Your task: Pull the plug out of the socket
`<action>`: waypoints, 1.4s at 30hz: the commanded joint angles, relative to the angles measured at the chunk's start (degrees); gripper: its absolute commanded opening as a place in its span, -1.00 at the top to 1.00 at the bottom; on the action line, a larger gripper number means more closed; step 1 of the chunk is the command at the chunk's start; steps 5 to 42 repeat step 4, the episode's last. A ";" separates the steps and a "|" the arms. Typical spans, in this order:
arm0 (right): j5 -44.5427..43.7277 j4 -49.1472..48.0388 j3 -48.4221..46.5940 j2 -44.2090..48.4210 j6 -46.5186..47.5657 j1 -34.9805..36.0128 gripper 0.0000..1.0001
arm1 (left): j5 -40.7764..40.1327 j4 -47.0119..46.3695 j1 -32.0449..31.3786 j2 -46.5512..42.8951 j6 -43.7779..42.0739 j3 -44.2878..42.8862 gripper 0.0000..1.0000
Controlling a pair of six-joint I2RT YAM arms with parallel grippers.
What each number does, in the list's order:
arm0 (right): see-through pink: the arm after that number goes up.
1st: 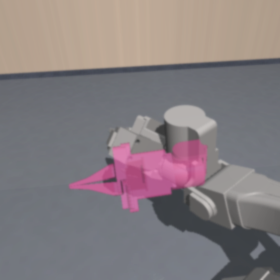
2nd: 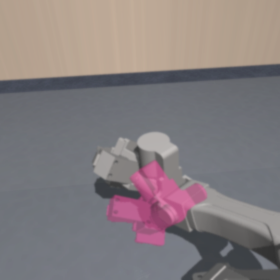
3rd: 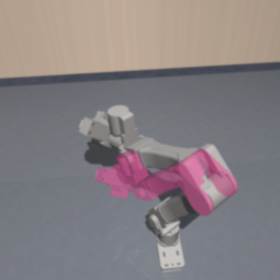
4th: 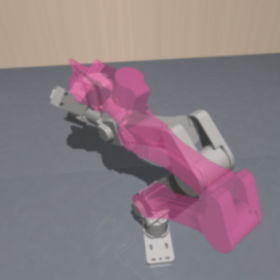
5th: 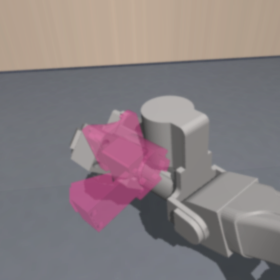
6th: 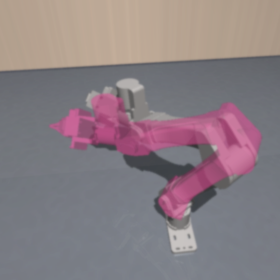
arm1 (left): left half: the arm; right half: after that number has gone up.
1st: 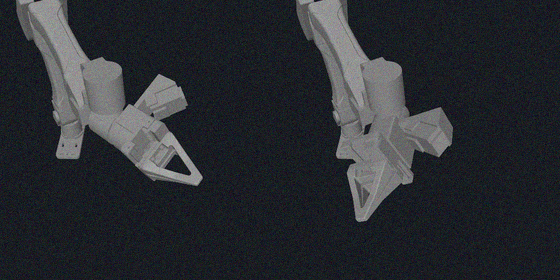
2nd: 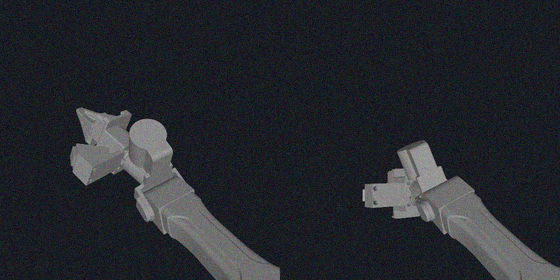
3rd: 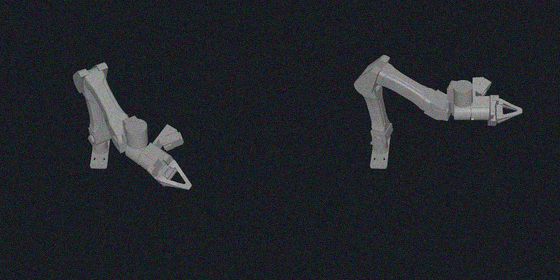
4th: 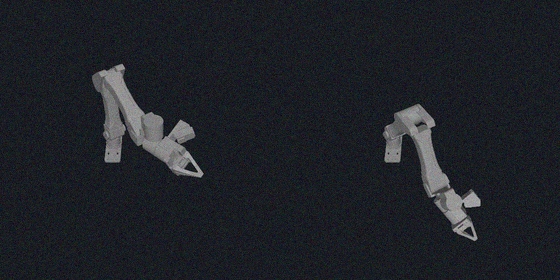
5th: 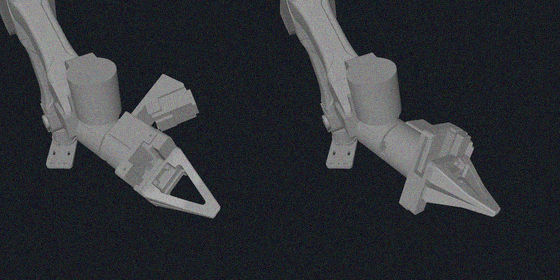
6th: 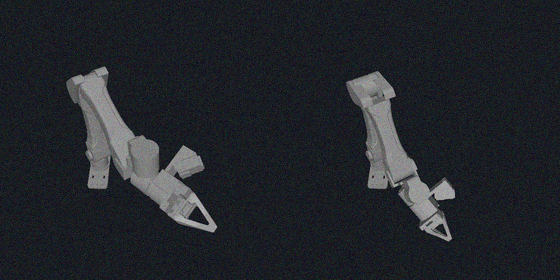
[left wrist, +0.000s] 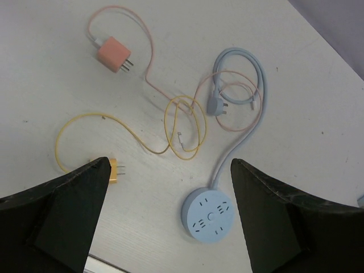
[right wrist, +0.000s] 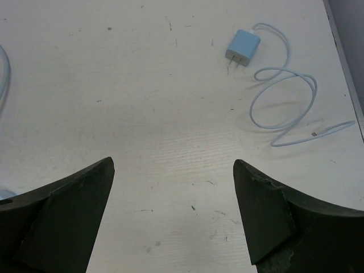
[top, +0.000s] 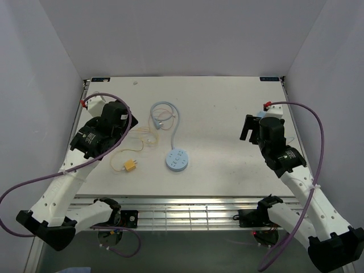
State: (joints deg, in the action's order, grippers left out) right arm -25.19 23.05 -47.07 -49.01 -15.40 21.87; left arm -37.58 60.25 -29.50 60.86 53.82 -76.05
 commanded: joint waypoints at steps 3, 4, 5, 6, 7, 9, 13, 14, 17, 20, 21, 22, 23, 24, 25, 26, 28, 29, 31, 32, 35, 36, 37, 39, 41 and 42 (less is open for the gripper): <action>-1.62 -1.95 -0.74 2.34 1.86 0.02 -0.80 | -1.27 -0.30 0.14 -0.39 -1.53 -0.77 -0.96; -1.53 -2.04 -0.74 2.52 1.86 0.02 -0.80 | -1.09 -0.48 0.14 -0.22 -1.79 -0.85 -0.96; -1.53 -2.04 -0.74 2.52 1.86 0.02 -0.80 | -1.09 -0.48 0.14 -0.22 -1.79 -0.85 -0.96; -1.53 -2.04 -0.74 2.52 1.86 0.02 -0.80 | -1.09 -0.48 0.14 -0.22 -1.79 -0.85 -0.96; -1.53 -2.04 -0.74 2.52 1.86 0.02 -0.80 | -1.09 -0.48 0.14 -0.22 -1.79 -0.85 -0.96; -1.53 -2.04 -0.74 2.52 1.86 0.02 -0.80 | -1.09 -0.48 0.14 -0.22 -1.79 -0.85 -0.96; -1.53 -2.04 -0.74 2.52 1.86 0.02 -0.80 | -1.09 -0.48 0.14 -0.22 -1.79 -0.85 -0.96; -1.53 -2.04 -0.74 2.52 1.86 0.02 -0.80 | -1.09 -0.48 0.14 -0.22 -1.79 -0.85 -0.96; -1.53 -2.04 -0.74 2.52 1.86 0.02 -0.80 | -1.09 -0.48 0.14 -0.22 -1.79 -0.85 -0.96; -1.53 -2.04 -0.74 2.52 1.86 0.02 -0.80 | -1.09 -0.48 0.14 -0.22 -1.79 -0.85 -0.96; -1.53 -2.04 -0.74 2.52 1.86 0.02 -0.80 | -1.09 -0.48 0.14 -0.22 -1.79 -0.85 -0.96; -1.53 -2.04 -0.74 2.52 1.86 0.02 -0.80 | -1.09 -0.48 0.14 -0.22 -1.79 -0.85 -0.96; -1.53 -2.04 -0.74 2.52 1.86 0.02 -0.80 | -1.09 -0.48 0.14 -0.22 -1.79 -0.85 -0.96; -1.53 -2.04 -0.74 2.52 1.86 0.02 -0.80 | -1.09 -0.48 0.14 -0.22 -1.79 -0.85 -0.96; -1.53 -2.04 -0.74 2.52 1.86 0.02 -0.80 | -1.09 -0.48 0.14 -0.22 -1.79 -0.85 -0.96; -1.53 -2.04 -0.74 2.52 1.86 0.02 -0.80 | -1.09 -0.48 0.14 -0.22 -1.79 -0.85 -0.96; -1.53 -2.04 -0.74 2.52 1.86 0.02 -0.80 | -1.09 -0.48 0.14 -0.22 -1.79 -0.85 -0.96; -1.53 -2.04 -0.74 2.52 1.86 0.02 -0.80 | -1.09 -0.48 0.14 -0.22 -1.79 -0.85 -0.96; -1.53 -2.04 -0.74 2.52 1.86 0.02 -0.80 | -1.09 -0.48 0.14 -0.22 -1.79 -0.85 -0.96; -1.53 -2.04 -0.74 2.52 1.86 0.02 -0.80 | -1.09 -0.48 0.14 -0.22 -1.79 -0.85 -0.96; -1.53 -2.04 -0.74 2.52 1.86 0.02 -0.80 | -1.09 -0.48 0.14 -0.22 -1.79 -0.85 -0.96; -1.53 -2.04 -0.74 2.52 1.86 0.02 -0.80 | -1.09 -0.48 0.14 -0.22 -1.79 -0.85 -0.96; -1.53 -2.04 -0.74 2.52 1.86 0.02 -0.80 | -1.09 -0.48 0.14 -0.22 -1.79 -0.85 -0.96; -1.53 -2.04 -0.74 2.52 1.86 0.02 -0.80 | -1.09 -0.48 0.14 -0.22 -1.79 -0.85 -0.96; -1.53 -2.04 -0.74 2.52 1.86 0.02 -0.80 | -1.09 -0.48 0.14 -0.22 -1.79 -0.85 -0.96; -1.53 -2.04 -0.74 2.52 1.86 0.02 -0.80 | -1.09 -0.48 0.14 -0.22 -1.79 -0.85 -0.96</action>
